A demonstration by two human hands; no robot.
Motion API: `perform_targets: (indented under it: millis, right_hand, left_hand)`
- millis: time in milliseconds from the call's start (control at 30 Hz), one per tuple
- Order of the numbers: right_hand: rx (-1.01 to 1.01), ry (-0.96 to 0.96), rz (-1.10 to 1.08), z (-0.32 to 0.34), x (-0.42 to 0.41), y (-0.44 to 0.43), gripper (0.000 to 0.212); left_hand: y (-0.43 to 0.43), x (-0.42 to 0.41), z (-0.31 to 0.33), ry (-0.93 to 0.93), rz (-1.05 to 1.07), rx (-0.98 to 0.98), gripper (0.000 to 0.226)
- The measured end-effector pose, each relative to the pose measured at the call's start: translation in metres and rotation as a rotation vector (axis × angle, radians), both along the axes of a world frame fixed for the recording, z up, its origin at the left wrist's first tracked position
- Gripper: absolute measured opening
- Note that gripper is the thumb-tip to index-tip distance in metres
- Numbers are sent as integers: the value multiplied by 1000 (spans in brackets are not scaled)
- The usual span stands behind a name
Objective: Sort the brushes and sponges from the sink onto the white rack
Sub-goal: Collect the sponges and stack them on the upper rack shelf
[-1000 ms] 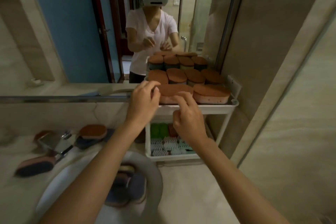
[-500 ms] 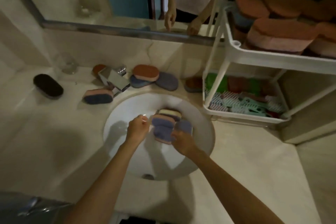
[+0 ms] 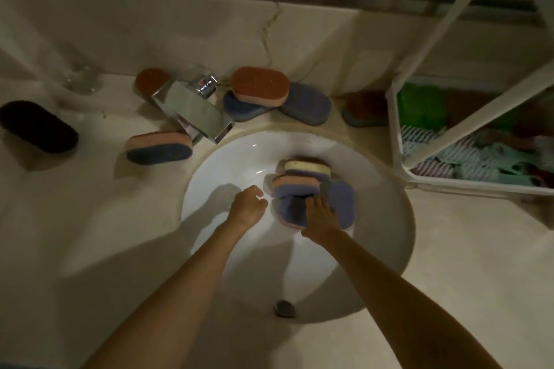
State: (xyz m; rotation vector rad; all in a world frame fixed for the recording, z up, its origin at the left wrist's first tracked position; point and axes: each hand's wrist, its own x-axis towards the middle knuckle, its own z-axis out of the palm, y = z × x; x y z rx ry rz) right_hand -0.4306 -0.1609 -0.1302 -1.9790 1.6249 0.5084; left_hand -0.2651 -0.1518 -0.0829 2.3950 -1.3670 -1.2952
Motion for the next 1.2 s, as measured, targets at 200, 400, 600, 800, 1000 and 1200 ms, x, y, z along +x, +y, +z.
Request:
perform_targets:
  millis: [200,400,600,800,1000,1200]
  right_hand:
    - [-82,-29,-60,-9,-2,7,75]
    - [-109,-251,-380,12,-25,10,77]
    - [95,-602,-889,39,-44,6,39]
    - [394,-782,-1321,52,-54,5,41]
    - [402,-785,-1330,51,-60,10,45]
    - [381,-787,-1287,64,-62,18,44]
  left_hand:
    - [-28,5,-18,46,-95,-106,41]
    - [-51,-11,-36,13,-365,-77,67]
    - [-41,-30,-50,-17,-354,-206,28]
    - [-15,-41,-63,41,-294,-252,50]
    - [-12,-62,-52,124,-162,40,67]
    - [0,-54,-37,19,9,73,92]
